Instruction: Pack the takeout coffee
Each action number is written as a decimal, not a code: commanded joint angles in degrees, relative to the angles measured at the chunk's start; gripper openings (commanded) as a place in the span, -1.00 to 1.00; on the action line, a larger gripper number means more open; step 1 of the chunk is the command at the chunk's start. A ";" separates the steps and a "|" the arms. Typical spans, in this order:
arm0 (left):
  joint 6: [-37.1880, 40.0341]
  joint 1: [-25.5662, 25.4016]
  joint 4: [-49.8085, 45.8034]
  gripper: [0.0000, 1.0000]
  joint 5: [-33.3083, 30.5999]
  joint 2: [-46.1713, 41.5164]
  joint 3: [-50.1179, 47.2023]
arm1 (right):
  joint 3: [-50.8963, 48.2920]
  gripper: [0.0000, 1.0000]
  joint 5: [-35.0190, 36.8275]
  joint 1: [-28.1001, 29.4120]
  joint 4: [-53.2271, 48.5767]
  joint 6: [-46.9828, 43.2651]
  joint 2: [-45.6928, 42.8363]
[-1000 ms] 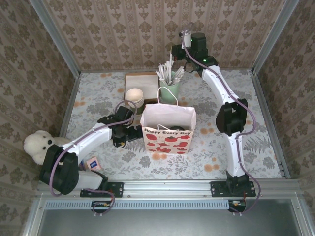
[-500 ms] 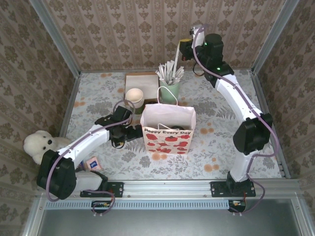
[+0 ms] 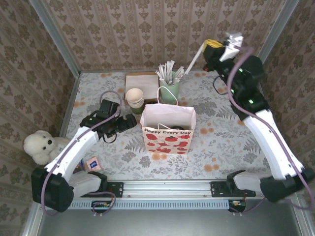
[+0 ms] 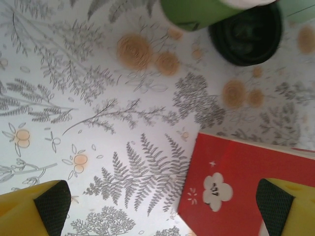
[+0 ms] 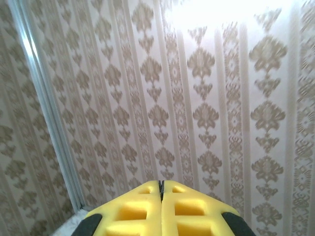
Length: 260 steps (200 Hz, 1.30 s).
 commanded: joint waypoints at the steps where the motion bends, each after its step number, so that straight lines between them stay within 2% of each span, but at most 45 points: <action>1: 3.31 0.37 4.23 1.00 1.38 -3.54 2.71 | -3.32 -1.00 0.45 0.75 -4.93 4.60 -7.47; 35: 3.59 0.44 6.56 1.00 0.00 -5.62 4.65 | -1.93 -1.00 -8.06 1.32 -18.45 9.82 -15.35; 54: 1.78 0.53 5.21 1.00 -1.30 -4.72 5.37 | -4.37 -1.00 -12.22 1.43 -18.27 13.49 -19.08; 71: 0.94 0.53 5.17 1.00 0.25 -2.28 5.50 | -6.09 -1.00 -16.15 1.58 -17.08 16.04 -20.35; 106: 1.06 0.53 1.78 1.00 3.29 3.34 8.12 | -11.74 -1.00 -19.38 2.42 -13.35 15.11 -20.45; 122: 0.63 0.60 1.60 1.00 3.82 3.97 8.07 | -16.88 -1.00 -18.24 4.13 -7.44 15.70 -20.55; 147: -0.60 0.57 1.89 1.00 4.21 4.06 7.62 | -26.35 -1.00 -13.51 9.18 7.03 16.61 -19.96; 165: -1.30 0.41 1.88 1.00 4.94 4.02 7.32 | -29.30 -1.00 -8.82 13.18 10.95 15.12 -18.50; 180: -2.20 0.26 2.31 1.00 5.20 3.81 6.50 | -31.64 -1.00 -7.67 15.64 15.03 15.58 -16.63; 209: -3.46 0.18 3.02 1.00 5.34 3.71 5.30 | -32.85 -1.00 -6.44 18.86 15.87 16.14 -12.50; 260: -3.61 0.00 3.80 1.00 5.92 4.15 5.31 | -33.36 -1.00 -9.25 21.68 17.08 13.68 -6.53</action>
